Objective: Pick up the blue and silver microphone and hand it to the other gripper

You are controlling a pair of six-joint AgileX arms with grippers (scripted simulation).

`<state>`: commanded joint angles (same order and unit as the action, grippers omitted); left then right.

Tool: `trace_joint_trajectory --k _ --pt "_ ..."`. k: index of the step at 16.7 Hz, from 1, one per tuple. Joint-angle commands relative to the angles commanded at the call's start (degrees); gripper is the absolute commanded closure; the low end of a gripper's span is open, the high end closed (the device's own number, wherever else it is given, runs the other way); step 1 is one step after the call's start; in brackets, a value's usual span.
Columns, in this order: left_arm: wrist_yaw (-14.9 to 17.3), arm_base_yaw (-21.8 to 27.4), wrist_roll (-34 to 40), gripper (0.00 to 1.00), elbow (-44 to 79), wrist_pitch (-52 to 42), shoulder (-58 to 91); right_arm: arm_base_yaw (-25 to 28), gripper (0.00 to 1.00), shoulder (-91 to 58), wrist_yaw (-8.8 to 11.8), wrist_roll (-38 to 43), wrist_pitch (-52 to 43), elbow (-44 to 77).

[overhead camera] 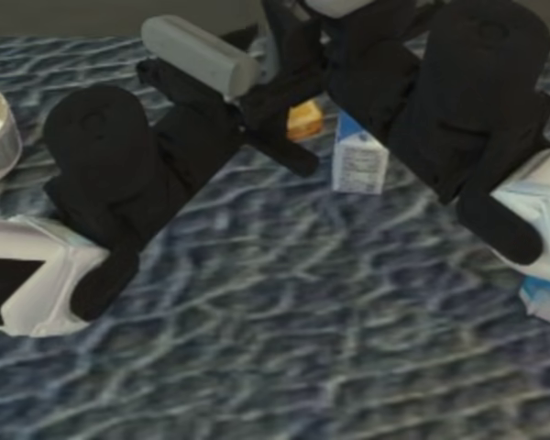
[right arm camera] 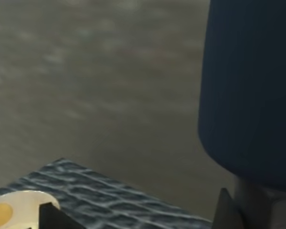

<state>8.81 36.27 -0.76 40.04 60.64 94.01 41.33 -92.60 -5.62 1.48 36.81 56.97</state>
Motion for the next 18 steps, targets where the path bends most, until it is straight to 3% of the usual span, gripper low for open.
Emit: trace_joint_trajectory --k 6,7,8,15,18 --pt "0.0 0.0 0.0 0.0 0.0 0.0 0.0 0.0 1.0 0.0 0.0 0.0 0.0 0.0" --pt "-2.2 -2.2 -0.6 0.0 -0.2 -0.1 0.2 0.3 1.0 0.6 -0.5 -0.5 0.2 -0.2" --pt "-2.1 -2.2 -0.6 0.0 -0.3 -0.1 0.0 0.3 1.0 0.7 -0.4 -0.5 0.2 -0.3" --pt "-0.9 -4.7 -0.5 0.0 -12.9 0.8 -11.3 -4.5 1.0 6.2 5.2 -0.4 0.1 -5.6" --pt "-0.5 -5.2 -0.4 0.0 -15.7 1.2 -14.0 -5.9 1.0 7.5 6.4 -0.3 0.1 -6.9"
